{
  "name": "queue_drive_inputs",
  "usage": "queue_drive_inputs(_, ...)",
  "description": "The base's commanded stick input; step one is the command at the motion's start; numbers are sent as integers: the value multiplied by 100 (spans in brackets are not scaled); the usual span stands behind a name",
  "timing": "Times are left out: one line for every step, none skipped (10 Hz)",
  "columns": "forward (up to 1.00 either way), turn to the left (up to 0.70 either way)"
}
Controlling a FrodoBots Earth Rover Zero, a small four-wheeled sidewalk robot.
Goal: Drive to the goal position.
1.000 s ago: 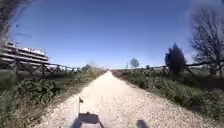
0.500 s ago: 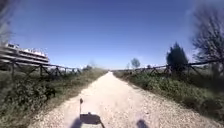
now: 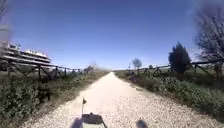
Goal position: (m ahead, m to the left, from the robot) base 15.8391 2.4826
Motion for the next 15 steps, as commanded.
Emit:
queue_drive_inputs(50, 0)
queue_drive_inputs(50, 0)
queue_drive_inputs(50, 0)
queue_drive_inputs(50, 0)
queue_drive_inputs(50, 0)
queue_drive_inputs(50, 0)
queue_drive_inputs(50, 0)
queue_drive_inputs(50, 0)
queue_drive_inputs(50, 0)
queue_drive_inputs(50, 0)
queue_drive_inputs(50, 0)
queue_drive_inputs(50, 0)
queue_drive_inputs(50, 0)
queue_drive_inputs(50, 0)
queue_drive_inputs(50, 0)
